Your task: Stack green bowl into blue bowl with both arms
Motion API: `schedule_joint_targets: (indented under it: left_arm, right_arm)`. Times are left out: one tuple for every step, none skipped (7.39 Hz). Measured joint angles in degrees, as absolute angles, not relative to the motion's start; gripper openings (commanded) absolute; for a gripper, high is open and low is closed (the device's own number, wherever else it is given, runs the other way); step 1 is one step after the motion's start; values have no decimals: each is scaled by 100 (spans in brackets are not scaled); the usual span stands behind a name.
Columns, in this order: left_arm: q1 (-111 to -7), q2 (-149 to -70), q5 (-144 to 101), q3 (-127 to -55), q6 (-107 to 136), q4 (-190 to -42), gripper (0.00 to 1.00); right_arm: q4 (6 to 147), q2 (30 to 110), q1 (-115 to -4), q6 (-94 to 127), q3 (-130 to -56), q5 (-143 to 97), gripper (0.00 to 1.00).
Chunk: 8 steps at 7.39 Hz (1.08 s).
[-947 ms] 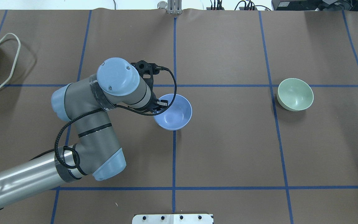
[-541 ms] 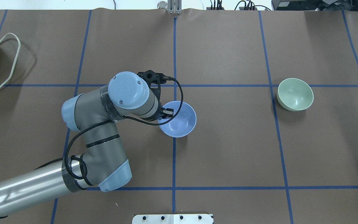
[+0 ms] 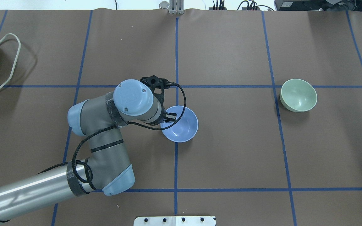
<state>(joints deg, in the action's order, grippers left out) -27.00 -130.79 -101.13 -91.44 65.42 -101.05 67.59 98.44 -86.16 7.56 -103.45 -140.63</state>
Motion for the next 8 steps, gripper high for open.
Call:
schedule_joint_targets:
  left_arm:
    - [-2699,-13080,-10090,-9138,6532,-10127,99]
    - [-2710,-13081,-10027,-9193,6524,-10128,99]
    - [-2845,-13070,-10014,-9367,6469,-10077,99]
    - [-3211,-13046,-10259,-9604,6225,-9839,98]
    - [-3738,-12949,-10713,-9902,5668,-9350,98]
    - [-4336,-12708,-11168,-10245,4865,-8832,98]
    - [-4975,-12361,-11585,-10485,4089,-8500,98]
    - [-5670,-11936,-11907,-10575,3247,-8335,99]
  right_arm:
    - [6759,9836,-8611,758,-10345,-14049,100]
    - [6759,9822,-8610,781,-10342,-14039,100]
    - [6761,9781,-8606,886,-10341,-14013,100]
    - [6767,9707,-8574,1077,-10342,-13970,100]
    - [6775,9616,-8497,1325,-10346,-13896,100]
    - [6791,9498,-8365,1648,-10355,-13771,100]
    - [6823,9373,-8192,1977,-10364,-13660,100]
    - [6896,9240,-8010,2217,-10371,-13568,100]
